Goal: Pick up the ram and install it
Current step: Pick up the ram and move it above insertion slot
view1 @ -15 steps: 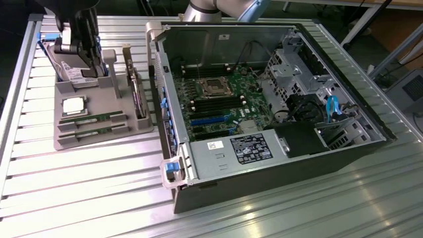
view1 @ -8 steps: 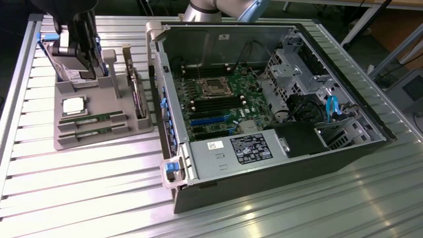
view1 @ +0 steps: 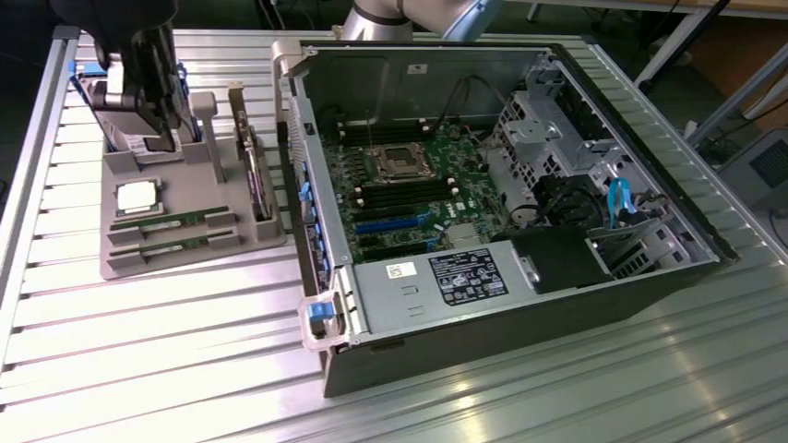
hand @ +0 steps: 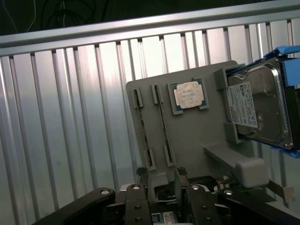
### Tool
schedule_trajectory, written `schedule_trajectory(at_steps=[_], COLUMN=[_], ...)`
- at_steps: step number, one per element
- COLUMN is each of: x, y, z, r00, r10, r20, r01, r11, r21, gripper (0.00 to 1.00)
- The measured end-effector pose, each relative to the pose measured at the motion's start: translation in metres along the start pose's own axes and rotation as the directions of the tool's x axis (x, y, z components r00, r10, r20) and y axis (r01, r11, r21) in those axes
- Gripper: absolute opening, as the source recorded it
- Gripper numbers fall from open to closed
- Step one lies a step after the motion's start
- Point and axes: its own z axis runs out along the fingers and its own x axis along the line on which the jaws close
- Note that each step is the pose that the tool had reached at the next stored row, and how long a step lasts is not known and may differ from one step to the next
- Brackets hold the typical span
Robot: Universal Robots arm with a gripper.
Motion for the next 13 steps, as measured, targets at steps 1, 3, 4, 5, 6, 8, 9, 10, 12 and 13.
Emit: schedule_trajectory(at_steps=[1,3,4,5,6,8,9,10,12,13], x=[0.0000,0.0003,0.0004,0.0006,0.0008,0.0010,0.0012,0.0013,0.0016,0.0017], y=[0.0002,0.0010,0.0013,0.0018,0.0023,0.0032,0.0037,0.0040,0.0047,0.0051], z=[0.0002,0.0013,0.0016,0.0022,0.0027,0.0036,0.0040,0.0043,0.0050,0.0055], r00=[1.0000,1.0000,1.0000,1.0000,1.0000,1.0000,1.0000,1.0000,1.0000,1.0000], r10=[0.000,0.000,0.000,0.000,0.000,0.000,0.000,0.000,0.000,0.000], r20=[0.0000,0.0000,0.0001,0.0001,0.0001,0.0001,0.0001,0.0000,0.0001,0.0000], r01=[0.000,0.000,0.000,0.000,0.000,0.000,0.000,0.000,0.000,0.000], r11=[1.0000,1.0000,1.0000,1.0000,1.0000,1.0000,1.0000,1.0000,1.0000,1.0000], r21=[0.0000,0.0000,0.0001,0.0001,0.0001,0.0000,0.0001,0.0000,0.0000,0.0000], gripper=[0.36,0.36,0.36,0.36,0.36,0.36,0.36,0.36,0.36,0.36])
